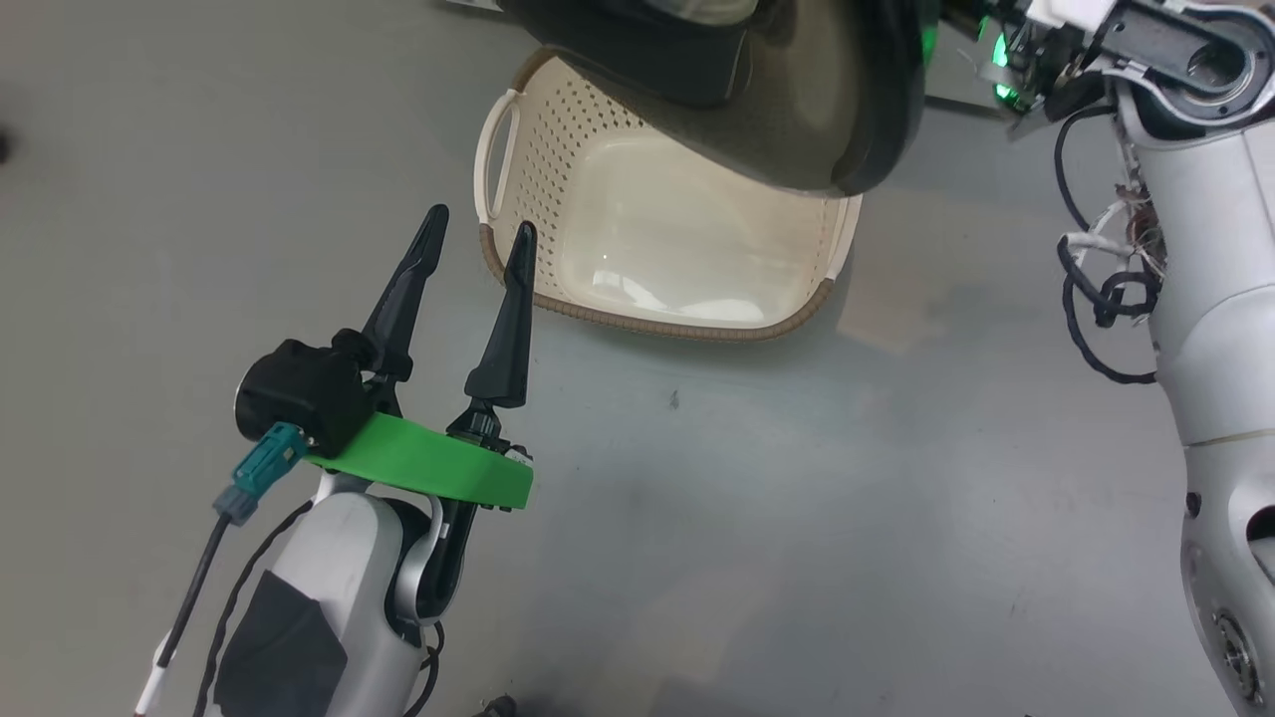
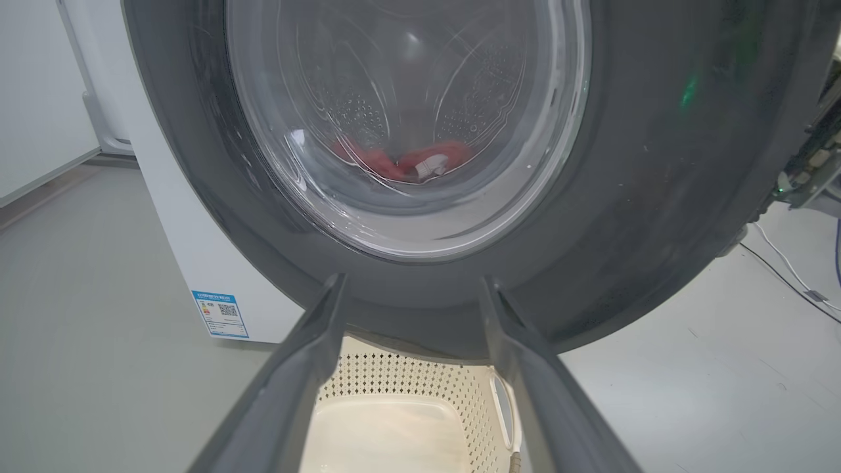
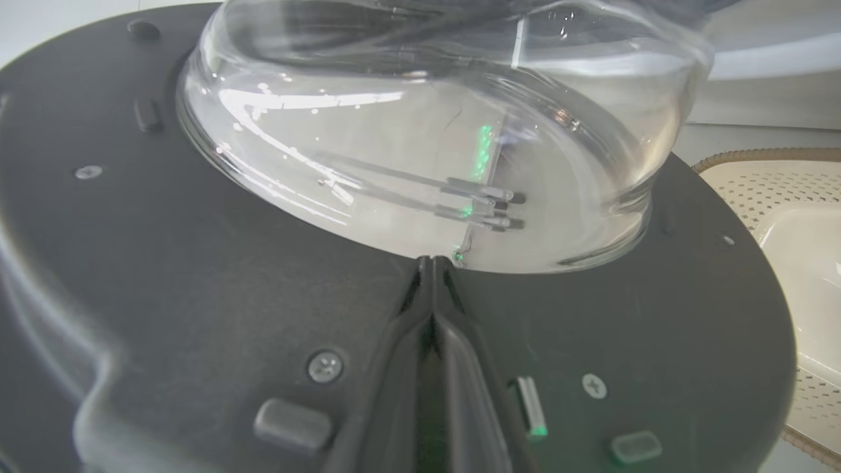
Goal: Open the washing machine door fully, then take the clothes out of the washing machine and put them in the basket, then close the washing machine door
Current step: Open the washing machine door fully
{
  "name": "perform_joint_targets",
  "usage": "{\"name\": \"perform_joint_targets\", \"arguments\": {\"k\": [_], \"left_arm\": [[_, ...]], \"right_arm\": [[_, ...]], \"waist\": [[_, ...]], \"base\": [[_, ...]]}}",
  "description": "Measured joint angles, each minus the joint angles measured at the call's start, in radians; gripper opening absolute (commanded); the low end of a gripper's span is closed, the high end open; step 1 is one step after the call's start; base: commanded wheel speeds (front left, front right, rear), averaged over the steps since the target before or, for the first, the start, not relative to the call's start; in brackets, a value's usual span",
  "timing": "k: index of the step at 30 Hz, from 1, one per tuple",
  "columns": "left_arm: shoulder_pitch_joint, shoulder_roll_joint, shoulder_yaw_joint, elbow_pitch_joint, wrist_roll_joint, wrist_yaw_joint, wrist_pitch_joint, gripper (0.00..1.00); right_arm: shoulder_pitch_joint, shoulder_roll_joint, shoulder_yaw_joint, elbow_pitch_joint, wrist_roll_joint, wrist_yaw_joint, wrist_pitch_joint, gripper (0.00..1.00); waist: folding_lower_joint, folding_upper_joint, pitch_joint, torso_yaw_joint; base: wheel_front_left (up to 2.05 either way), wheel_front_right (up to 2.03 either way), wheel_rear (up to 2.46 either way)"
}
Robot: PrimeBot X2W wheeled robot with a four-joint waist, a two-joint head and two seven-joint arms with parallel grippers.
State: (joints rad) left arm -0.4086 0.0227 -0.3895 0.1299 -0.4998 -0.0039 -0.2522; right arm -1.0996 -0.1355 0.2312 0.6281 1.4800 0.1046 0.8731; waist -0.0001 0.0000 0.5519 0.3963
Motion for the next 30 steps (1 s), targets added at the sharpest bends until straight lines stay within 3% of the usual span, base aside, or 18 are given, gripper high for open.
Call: {"name": "perform_joint_targets", "arguments": {"k": [14,30], "left_arm": [[0.048,0.000,0.006,0.061,-0.001,0.000,0.000,1.00],[0.111,0.002,0.041,0.090,0.000,0.009,0.000,1.00]], "right_arm": [[0.174,0.042,0.080,-0.004,0.000,0.016,0.026,0.00],[0.302,0.051,0.138,-0.008,-0.008,0.016,-0.115,0.00]], "waist": [[0.0000,0.0000,-0.114,0.039],[0.0000,0.0000,-0.217,0.154]], "base": [[0.00,0.00,0.00],[0.00,0.00,0.00]]}}
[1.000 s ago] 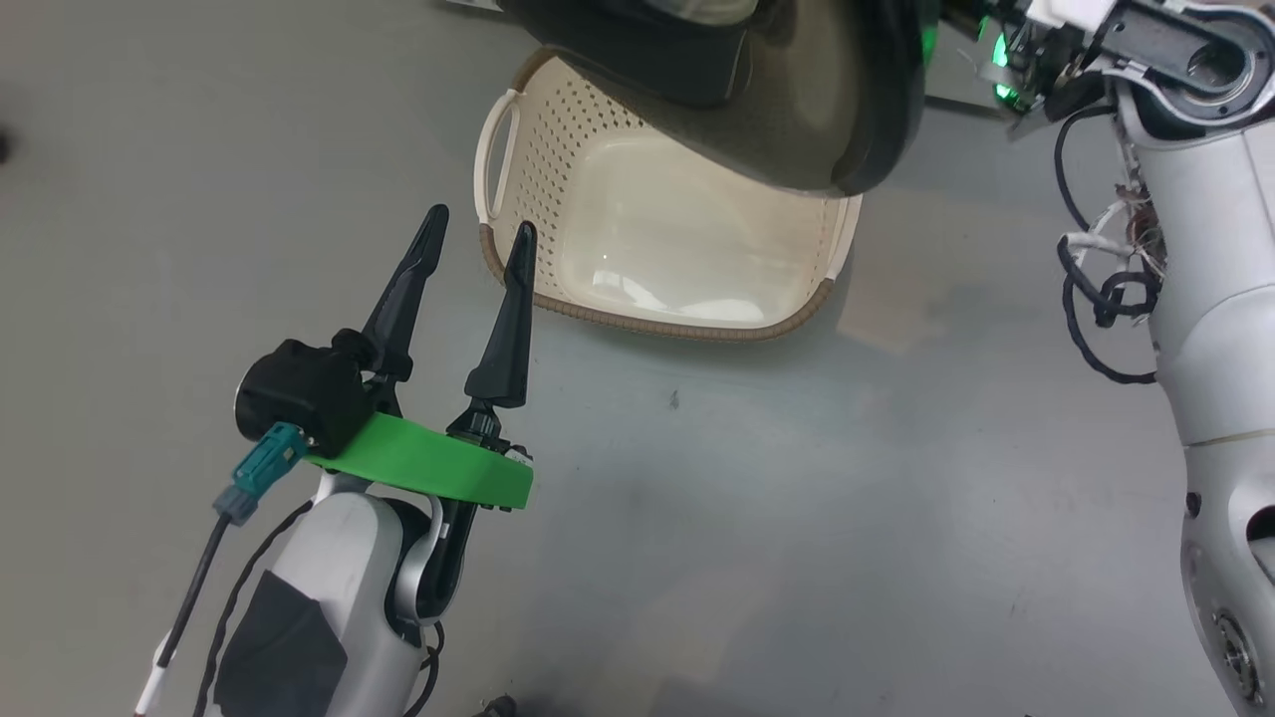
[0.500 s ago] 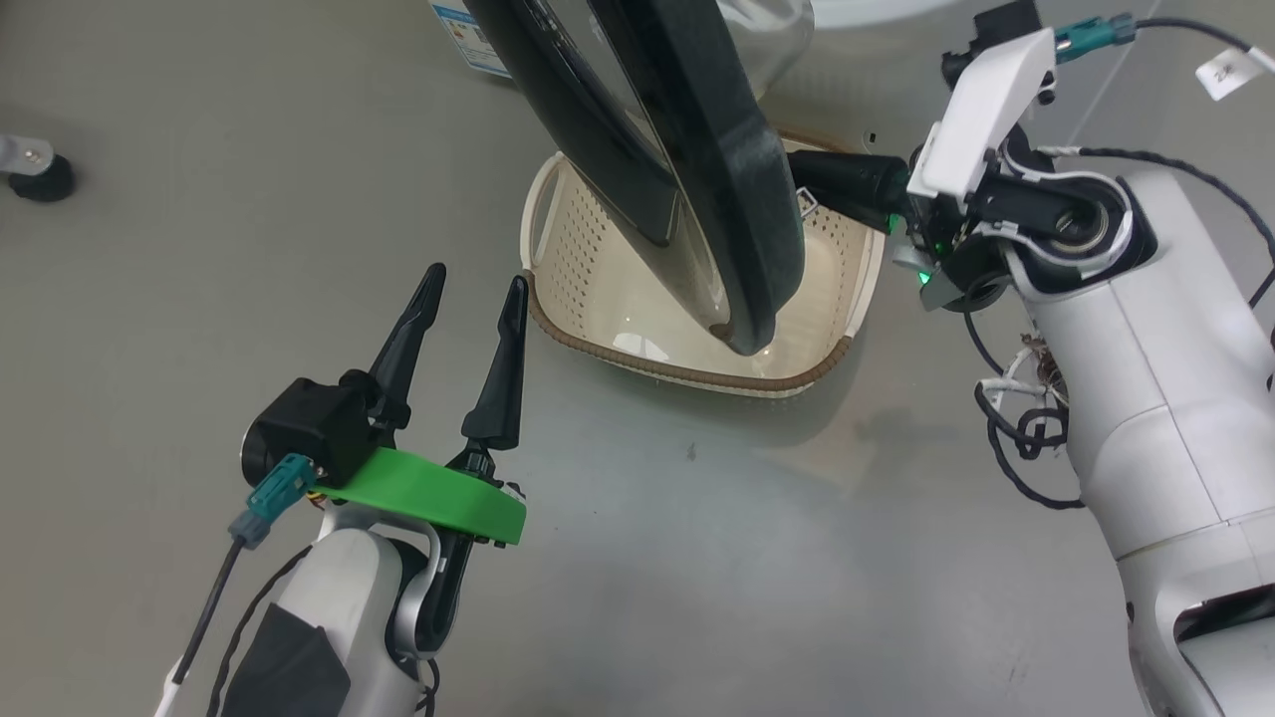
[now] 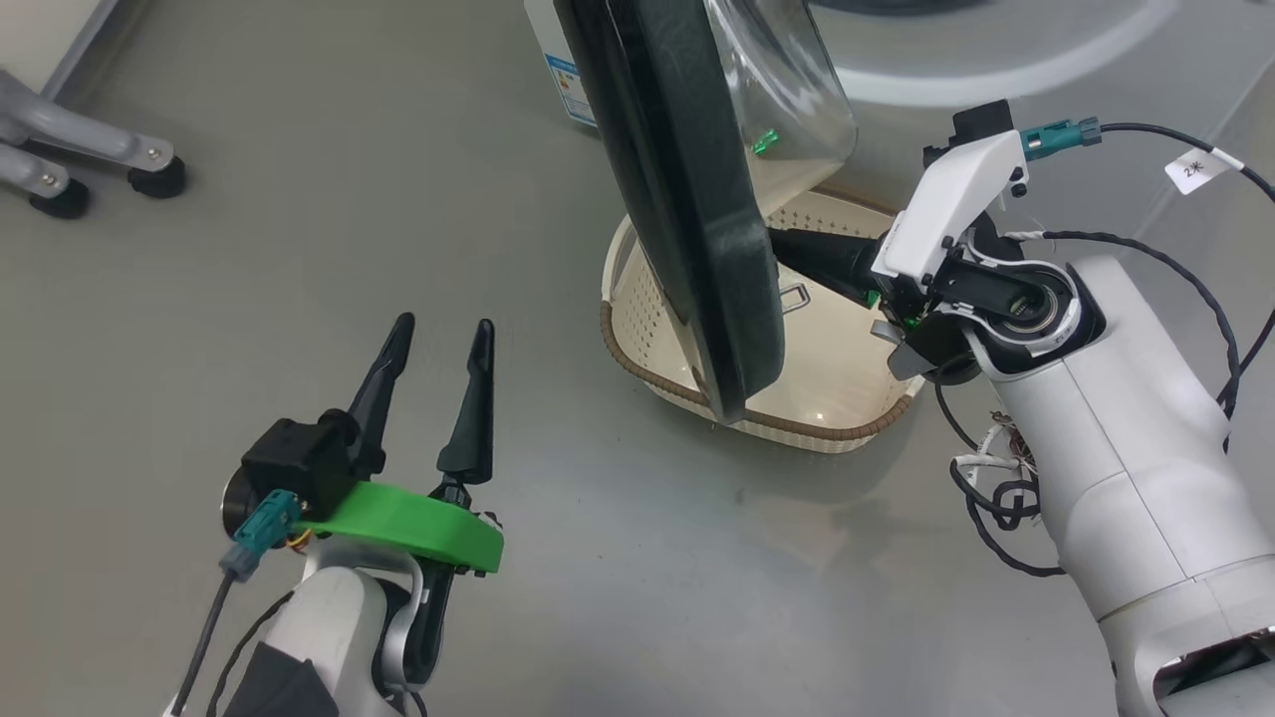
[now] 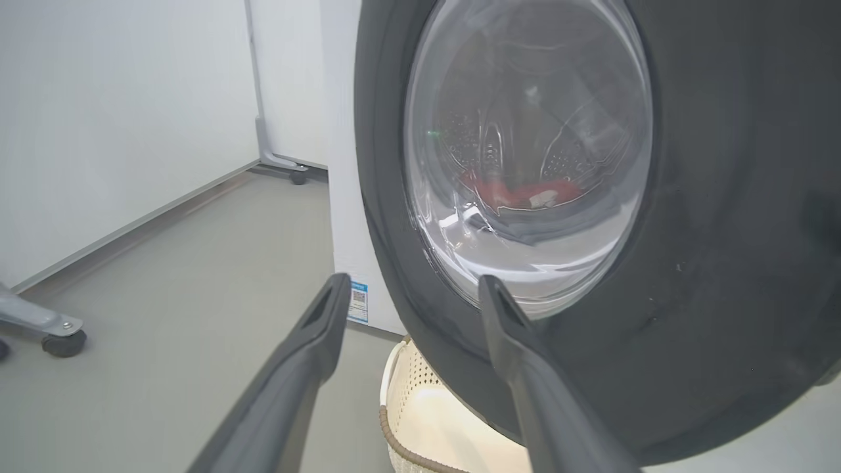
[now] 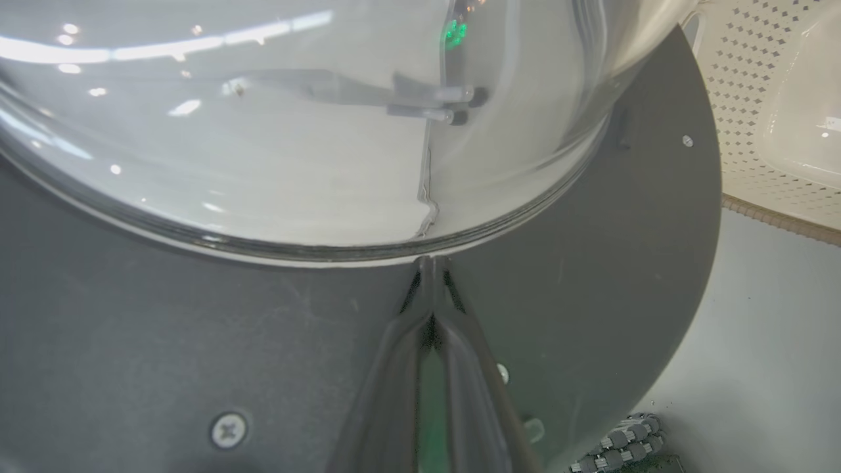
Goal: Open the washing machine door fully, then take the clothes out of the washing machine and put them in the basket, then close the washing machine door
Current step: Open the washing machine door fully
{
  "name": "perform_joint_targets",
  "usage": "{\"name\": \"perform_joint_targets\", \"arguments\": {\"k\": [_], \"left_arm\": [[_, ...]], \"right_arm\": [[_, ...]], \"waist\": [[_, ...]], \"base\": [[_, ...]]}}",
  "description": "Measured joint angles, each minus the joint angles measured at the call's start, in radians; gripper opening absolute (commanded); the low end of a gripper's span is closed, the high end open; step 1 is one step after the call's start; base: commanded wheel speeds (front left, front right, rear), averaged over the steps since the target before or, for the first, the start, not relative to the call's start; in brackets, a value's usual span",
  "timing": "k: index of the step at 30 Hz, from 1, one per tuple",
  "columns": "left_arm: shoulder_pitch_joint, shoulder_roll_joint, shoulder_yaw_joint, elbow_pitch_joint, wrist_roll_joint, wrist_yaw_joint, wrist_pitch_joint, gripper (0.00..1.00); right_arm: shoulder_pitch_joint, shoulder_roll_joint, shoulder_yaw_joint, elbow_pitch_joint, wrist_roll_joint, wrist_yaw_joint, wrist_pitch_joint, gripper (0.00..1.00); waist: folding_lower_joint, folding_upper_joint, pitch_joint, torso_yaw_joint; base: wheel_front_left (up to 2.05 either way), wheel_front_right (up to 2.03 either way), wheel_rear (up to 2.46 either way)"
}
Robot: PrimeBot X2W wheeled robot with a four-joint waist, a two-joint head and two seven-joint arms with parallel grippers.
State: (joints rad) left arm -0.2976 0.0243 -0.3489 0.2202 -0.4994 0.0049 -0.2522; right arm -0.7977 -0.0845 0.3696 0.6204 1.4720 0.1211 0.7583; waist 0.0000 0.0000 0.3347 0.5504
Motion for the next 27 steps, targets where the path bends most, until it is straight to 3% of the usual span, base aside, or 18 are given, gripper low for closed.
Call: {"name": "perform_joint_targets", "arguments": {"k": [12,27], "left_arm": [[0.016,0.000,0.018,-0.003,0.015,0.000,0.000,1.00],[0.041,0.000,0.065,-0.008,0.045,0.000,0.000,1.00]], "right_arm": [[0.005,0.000,0.167,-0.103,0.171,0.000,-0.058,0.00],[0.010,0.000,0.328,-0.153,0.264,0.000,-0.173,0.00]], "waist": [[0.0000,0.0000,-0.042,0.022],[0.0000,0.0000,-0.083,0.028]], "base": [[0.00,0.00,0.00],[0.00,0.00,0.00]]}}
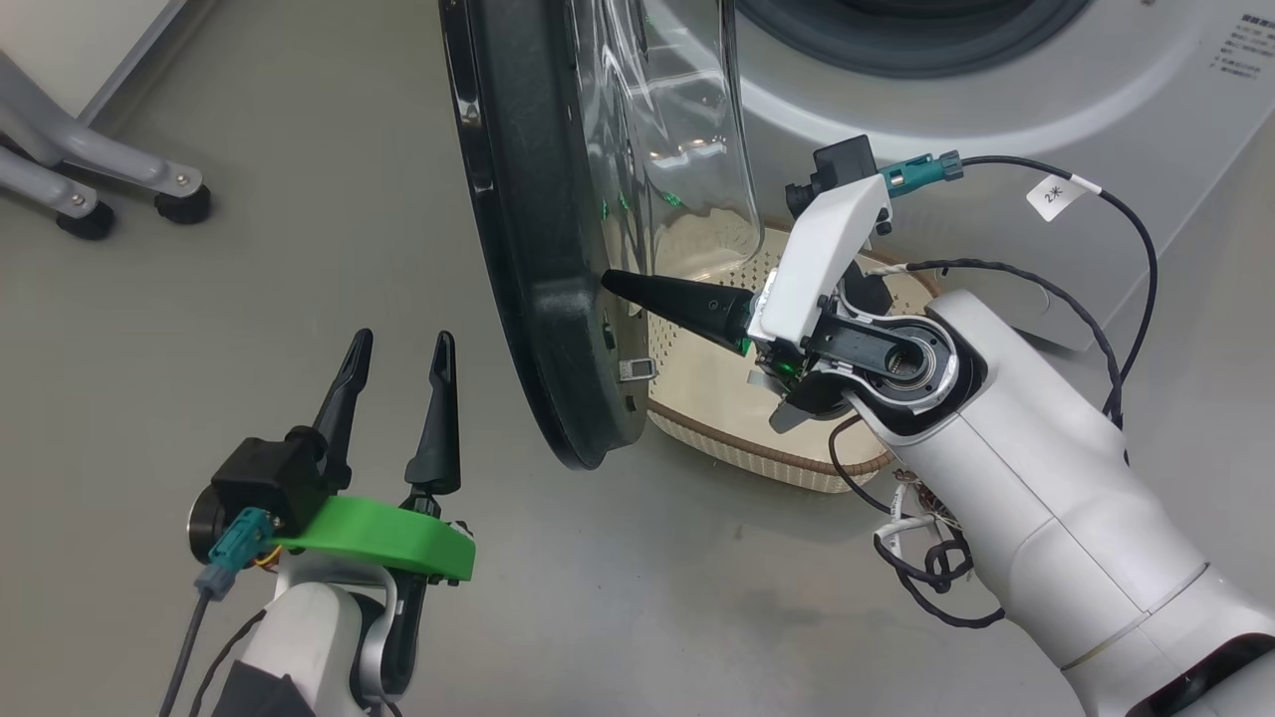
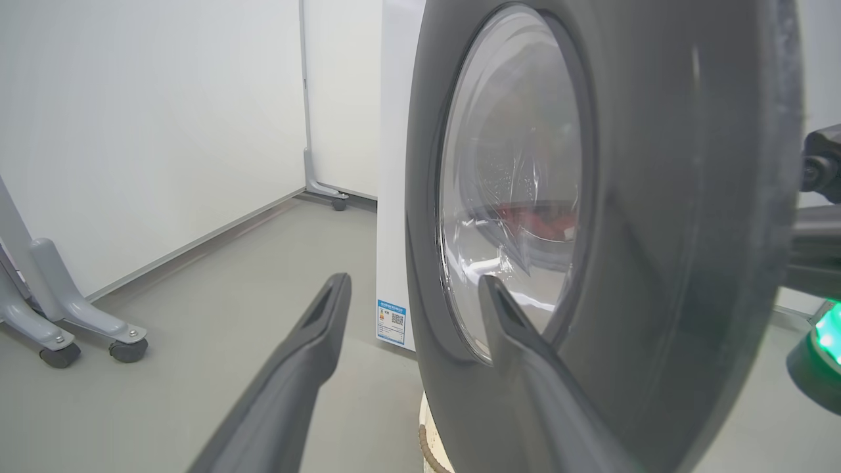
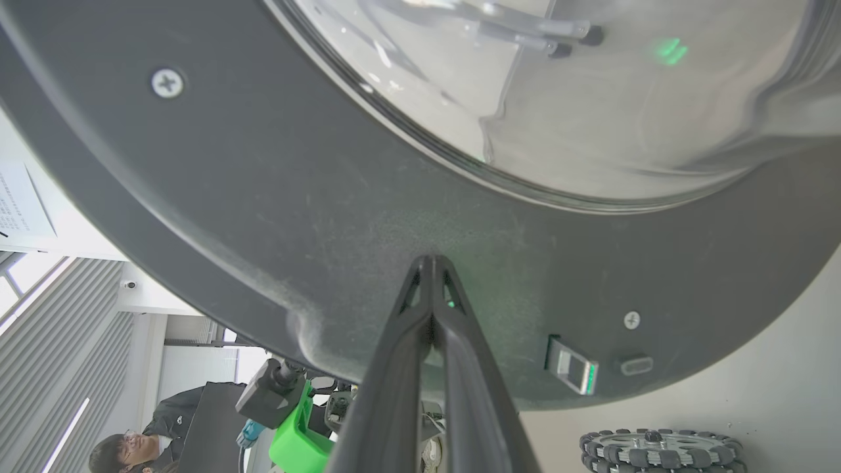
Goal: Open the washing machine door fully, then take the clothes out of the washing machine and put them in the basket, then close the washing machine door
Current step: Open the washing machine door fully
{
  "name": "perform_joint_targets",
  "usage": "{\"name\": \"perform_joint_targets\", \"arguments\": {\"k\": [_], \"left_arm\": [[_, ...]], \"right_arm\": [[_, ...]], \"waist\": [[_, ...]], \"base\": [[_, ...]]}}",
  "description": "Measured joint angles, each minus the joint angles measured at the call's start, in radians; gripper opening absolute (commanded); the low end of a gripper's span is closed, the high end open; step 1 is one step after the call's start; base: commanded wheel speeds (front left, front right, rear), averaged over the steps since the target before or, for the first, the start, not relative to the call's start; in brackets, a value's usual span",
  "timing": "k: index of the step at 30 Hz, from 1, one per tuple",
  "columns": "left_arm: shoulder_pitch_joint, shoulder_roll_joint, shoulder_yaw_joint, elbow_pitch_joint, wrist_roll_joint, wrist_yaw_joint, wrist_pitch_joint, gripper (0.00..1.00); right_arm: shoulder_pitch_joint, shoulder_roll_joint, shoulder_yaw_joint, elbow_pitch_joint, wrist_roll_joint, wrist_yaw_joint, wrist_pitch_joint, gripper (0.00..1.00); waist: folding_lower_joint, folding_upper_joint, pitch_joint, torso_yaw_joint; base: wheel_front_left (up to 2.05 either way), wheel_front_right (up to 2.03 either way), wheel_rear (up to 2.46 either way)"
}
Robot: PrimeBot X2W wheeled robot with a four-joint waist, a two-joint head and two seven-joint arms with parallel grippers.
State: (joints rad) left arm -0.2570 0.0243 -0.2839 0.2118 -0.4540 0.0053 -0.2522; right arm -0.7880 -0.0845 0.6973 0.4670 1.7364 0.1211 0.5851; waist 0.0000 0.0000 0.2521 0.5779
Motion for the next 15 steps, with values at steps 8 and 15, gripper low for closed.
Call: {"name": "perform_joint_targets", "arguments": {"k": [8,15], "left_arm": [[0.002,0.000,0.020,0.000,0.007,-0.001,0.000,1.00],[0.007,0.000,0.033,0.008,0.016,-0.002,0.000,1.00]], "right_arm": [[0.000,0.001,0.032,-0.003,0.026,0.000,-0.060,0.00],[0.000,0.011,0.001,-0.003,0.043,0.000,-0.125,0.00]], "waist": [[0.0000,0.0000,-0.008,-0.003],[0.0000,0.0000,-0.028,-0.010]], "base": [[0.00,0.00,0.00],[0.00,0.00,0.00]]}}
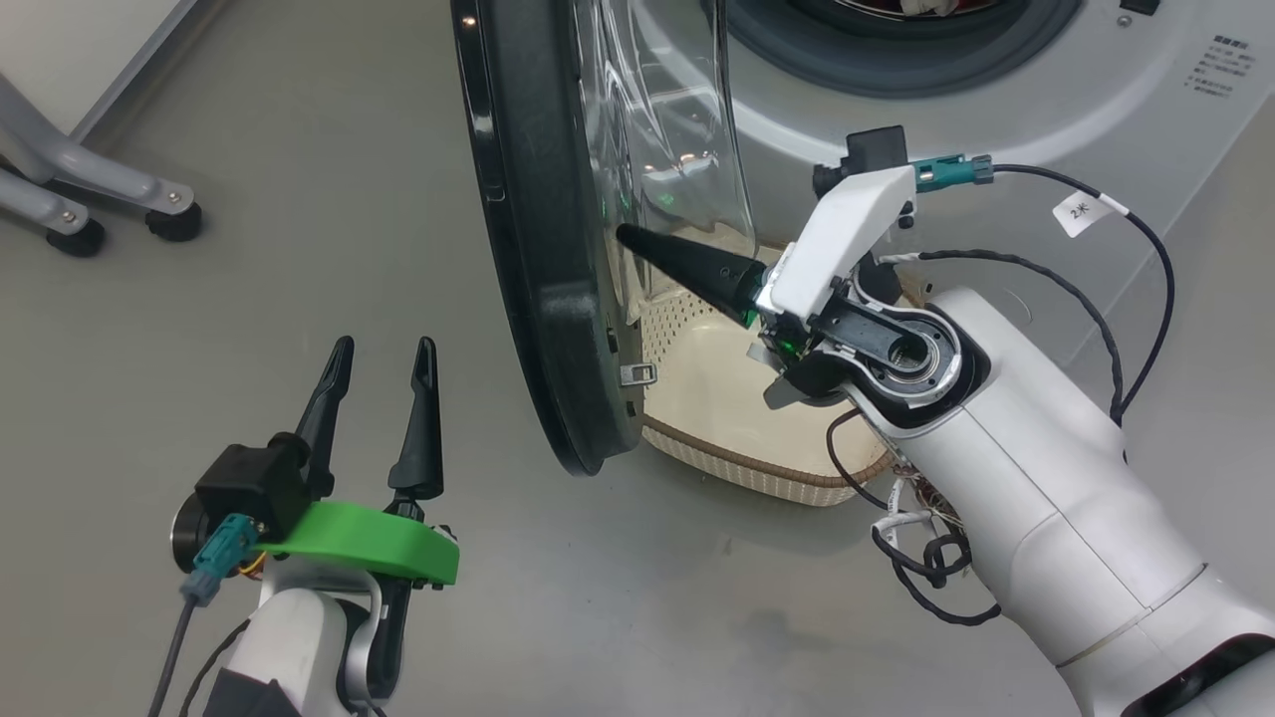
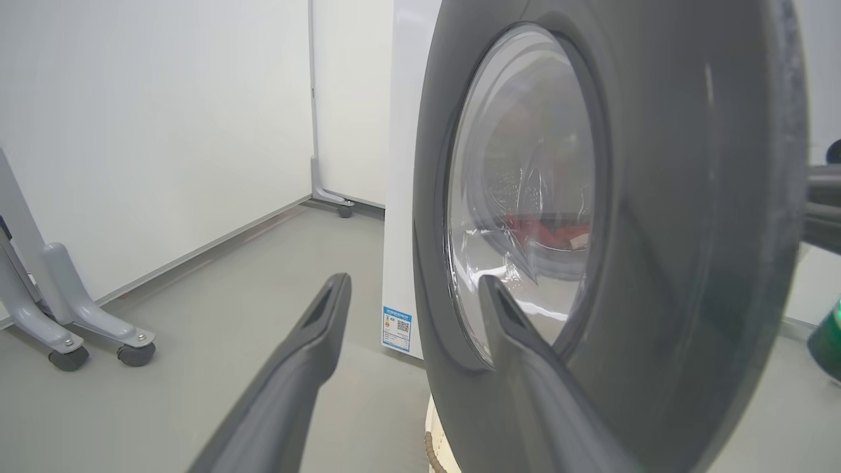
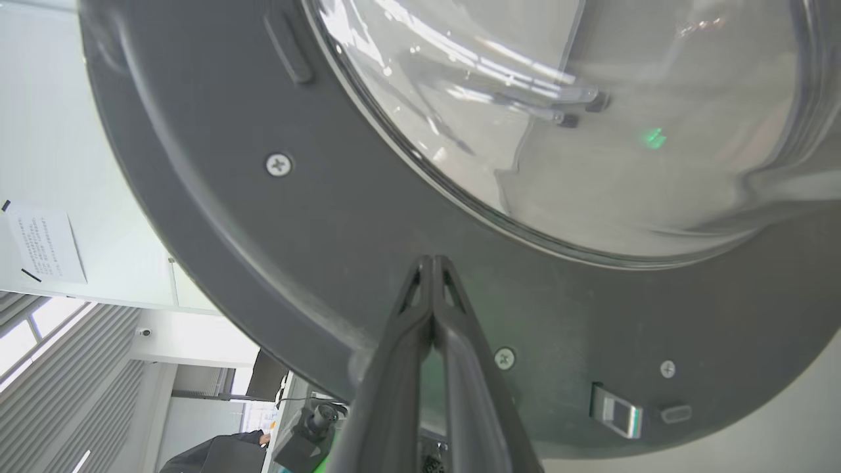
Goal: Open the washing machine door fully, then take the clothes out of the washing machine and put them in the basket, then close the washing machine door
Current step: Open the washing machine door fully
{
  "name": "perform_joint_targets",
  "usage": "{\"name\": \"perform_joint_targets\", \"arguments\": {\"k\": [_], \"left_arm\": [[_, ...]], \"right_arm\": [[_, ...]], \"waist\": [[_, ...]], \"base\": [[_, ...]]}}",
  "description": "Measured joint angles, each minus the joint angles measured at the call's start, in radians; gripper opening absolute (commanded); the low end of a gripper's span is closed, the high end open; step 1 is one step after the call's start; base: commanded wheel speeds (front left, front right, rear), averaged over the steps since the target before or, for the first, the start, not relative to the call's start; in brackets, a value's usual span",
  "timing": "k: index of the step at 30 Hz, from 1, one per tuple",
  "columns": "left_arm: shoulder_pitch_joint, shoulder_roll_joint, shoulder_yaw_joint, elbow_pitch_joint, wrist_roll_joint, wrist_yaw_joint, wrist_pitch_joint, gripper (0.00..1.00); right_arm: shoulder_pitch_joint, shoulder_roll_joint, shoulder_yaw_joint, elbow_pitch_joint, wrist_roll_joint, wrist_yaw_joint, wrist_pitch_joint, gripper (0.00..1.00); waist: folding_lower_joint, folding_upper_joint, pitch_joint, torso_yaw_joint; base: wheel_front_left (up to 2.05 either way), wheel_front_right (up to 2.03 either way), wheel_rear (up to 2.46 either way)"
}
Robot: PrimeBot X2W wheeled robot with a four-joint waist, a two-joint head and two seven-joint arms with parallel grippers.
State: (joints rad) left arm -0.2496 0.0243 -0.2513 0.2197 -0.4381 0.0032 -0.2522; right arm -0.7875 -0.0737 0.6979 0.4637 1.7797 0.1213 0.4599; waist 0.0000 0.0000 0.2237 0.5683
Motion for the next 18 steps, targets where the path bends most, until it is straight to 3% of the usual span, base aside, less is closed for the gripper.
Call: {"name": "perform_joint_targets", "arguments": {"k": [14,17,18], "left_arm": [[0.009,0.000,0.039,0.029,0.028,-0.019,0.000,1.00],[0.009,0.001,0.062,0.029,0.036,-0.019,0.000,1.00],[0.010,0.001,0.064,0.029,0.038,-0.019,0.000,1.00]], "right_arm": [[0.080,-0.026,-0.121,-0.016,-0.036,0.000,-0.150,0.03],[0.094,-0.032,-0.130,-0.017,-0.077,0.000,-0.199,0.59],[0.099,-0.033,-0.137,-0.018,-0.090,0.000,-0.220,1.00]], "waist": [[0.0000,0.0000,-0.040,-0.022],[0.0000,0.0000,-0.045,-0.033],[0.0000,0.0000,-0.047,-0.037]], "base": [[0.00,0.00,0.00],[0.00,0.00,0.00],[0.00,0.00,0.00]]}}
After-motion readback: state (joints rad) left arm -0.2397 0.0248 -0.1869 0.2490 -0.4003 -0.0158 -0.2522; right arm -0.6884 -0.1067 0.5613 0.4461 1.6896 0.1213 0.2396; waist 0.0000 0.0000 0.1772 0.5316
